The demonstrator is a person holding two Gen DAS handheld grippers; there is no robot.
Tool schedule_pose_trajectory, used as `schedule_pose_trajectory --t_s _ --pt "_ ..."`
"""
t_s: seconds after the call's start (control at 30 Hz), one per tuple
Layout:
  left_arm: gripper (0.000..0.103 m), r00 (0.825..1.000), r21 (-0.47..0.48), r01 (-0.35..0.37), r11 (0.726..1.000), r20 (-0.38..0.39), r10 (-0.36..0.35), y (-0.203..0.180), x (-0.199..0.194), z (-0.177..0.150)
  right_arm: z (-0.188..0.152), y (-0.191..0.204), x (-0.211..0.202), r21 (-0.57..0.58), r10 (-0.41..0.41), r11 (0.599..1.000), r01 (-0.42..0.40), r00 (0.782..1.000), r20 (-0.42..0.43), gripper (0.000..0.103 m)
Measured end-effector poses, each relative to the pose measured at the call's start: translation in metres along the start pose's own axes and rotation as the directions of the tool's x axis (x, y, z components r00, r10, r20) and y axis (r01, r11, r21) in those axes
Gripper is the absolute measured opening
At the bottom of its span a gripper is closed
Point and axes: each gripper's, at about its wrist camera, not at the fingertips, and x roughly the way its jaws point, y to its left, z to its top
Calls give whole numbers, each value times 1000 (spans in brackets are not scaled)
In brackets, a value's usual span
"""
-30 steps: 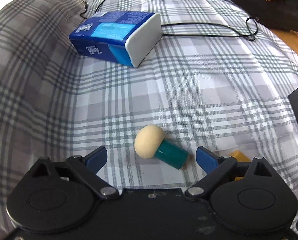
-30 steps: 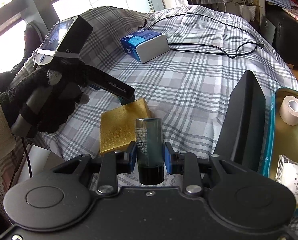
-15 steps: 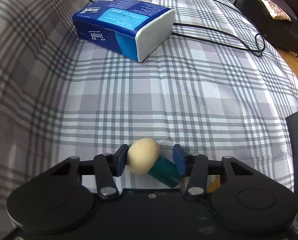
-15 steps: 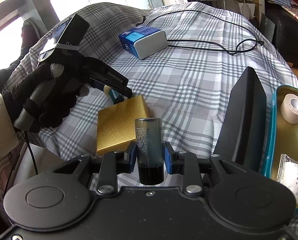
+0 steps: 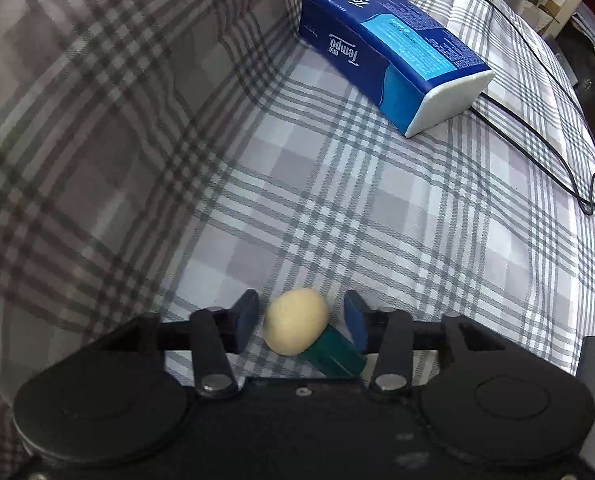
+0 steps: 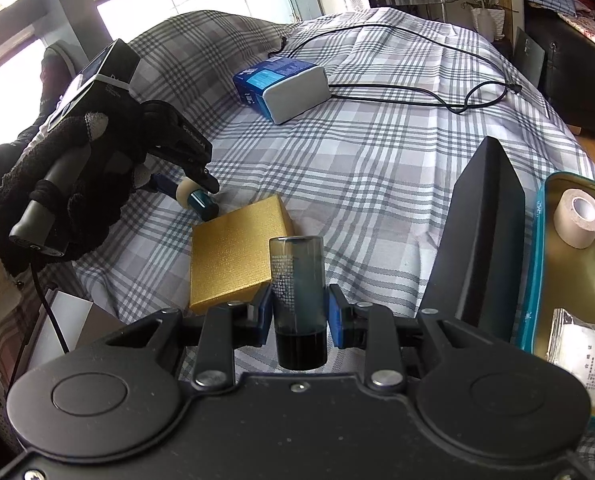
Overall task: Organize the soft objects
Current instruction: 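Grasp the mushroom sponge by its teal handle with the left tool while the right tool holds the cylinder, then carry the sponge and cylinder into the gold tin and open both tools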
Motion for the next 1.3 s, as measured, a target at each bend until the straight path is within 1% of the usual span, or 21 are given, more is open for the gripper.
schedule_pose_trajectory --t_s 0.03,0.1,0.13,0.2,0.3,0.4,0.43,0.47,0.57,0.7,0.77,0.83,0.87,0.9,1.03,1.13,1.3 --pt "69 1000 18 -11 1000 10 11 1 -3 -1 0 0 0 0 1 1000 -1 1000 1 30" --pt "75 998 83 -48 995 35 45 -3 -10 -3 0 0 -1 -1 5 1000 -5 1000 3 30" --pt "81 998 121 -47 992 35 43 -6 -12 -4 0 0 -2 -1 7 1000 -7 1000 5 30" --pt "87 999 196 -31 980 15 28 -12 -14 -6 1 1 -2 -4 11 1000 -11 1000 7 30" --pt "88 1000 313 -29 949 7 28 -23 -16 -13 1 1 -4 -5 11 1000 -11 1000 12 30" --pt "89 996 394 -80 916 0 87 -27 -12 -20 2 -1 -5 3 11 1000 -11 1000 15 30" --pt "89 995 405 -90 910 3 97 -26 -10 -23 2 -1 -5 3 11 1000 -11 1000 17 30" --pt "89 995 407 -92 909 3 99 -25 -9 -24 2 -1 -6 2 12 1000 -12 1000 18 30" --pt "89 996 389 -84 917 -6 94 -20 -4 -26 2 0 -5 -1 12 1000 -12 1000 17 30" --pt "87 994 405 -103 909 3 112 -25 1 -30 2 0 -4 -2 8 1000 -8 1000 12 30" --pt "84 994 408 -103 907 5 111 -26 3 -32 2 0 -4 0 5 1000 -5 1000 12 30" --pt "70 997 395 -72 916 -3 80 -26 3 -33 2 -1 -3 4 4 1000 -4 1000 9 30" --pt "66 998 385 -54 921 -10 63 -25 2 -32 2 -2 -3 6 3 1000 -3 1000 8 30" --pt "58 999 371 -34 928 -18 44 -25 1 -32 2 -2 -2 7 1 1000 -1 1000 8 30" --pt "56 998 329 -58 943 10 58 -25 -5 -31 1 -3 -4 10 -2 1000 2 1000 16 30" --pt "56 998 270 -69 960 22 65 -21 -14 -29 -1 -5 -9 17 -5 1000 4 1000 30 30" --pt "56 997 159 -45 986 70 34 -19 -52 -27 3 -7 -26 36 -4 999 1 996 86 30"
